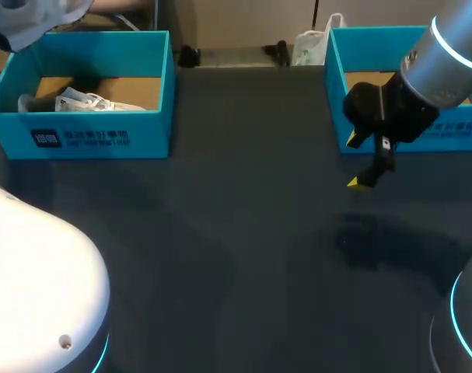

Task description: Take the shoe out of the shoebox, open the shoe tongue, remove and reinsert the insole, then place the shoe into the shoebox

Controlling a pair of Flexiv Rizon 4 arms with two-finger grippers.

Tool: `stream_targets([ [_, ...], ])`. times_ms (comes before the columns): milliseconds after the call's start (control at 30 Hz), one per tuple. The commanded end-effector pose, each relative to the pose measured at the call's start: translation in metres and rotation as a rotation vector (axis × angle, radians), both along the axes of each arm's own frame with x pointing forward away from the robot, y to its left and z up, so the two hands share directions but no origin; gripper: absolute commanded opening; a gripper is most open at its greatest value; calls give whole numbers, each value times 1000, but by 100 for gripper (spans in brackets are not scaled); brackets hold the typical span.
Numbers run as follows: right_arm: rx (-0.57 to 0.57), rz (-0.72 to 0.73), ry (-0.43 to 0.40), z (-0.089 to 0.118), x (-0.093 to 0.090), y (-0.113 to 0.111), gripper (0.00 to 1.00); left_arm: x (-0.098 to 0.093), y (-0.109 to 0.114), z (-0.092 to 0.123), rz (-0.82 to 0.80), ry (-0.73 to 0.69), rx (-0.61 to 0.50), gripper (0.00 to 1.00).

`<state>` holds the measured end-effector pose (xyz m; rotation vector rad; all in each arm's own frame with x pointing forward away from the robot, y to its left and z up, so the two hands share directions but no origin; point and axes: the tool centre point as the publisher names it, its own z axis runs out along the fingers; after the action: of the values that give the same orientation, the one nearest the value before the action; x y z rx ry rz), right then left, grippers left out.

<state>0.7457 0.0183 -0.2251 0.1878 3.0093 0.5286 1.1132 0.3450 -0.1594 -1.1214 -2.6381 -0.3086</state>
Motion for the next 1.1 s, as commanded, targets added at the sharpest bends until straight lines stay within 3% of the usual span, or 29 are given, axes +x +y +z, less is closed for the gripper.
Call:
stream_targets([
  [33, -2, -2, 0, -1, 0, 1, 100, 5, 3, 10, -844, 38, 13, 0],
  [1100, -2, -2, 0, -1, 0, 1, 100, 8, -2, 6, -825, 39, -4, 0],
])
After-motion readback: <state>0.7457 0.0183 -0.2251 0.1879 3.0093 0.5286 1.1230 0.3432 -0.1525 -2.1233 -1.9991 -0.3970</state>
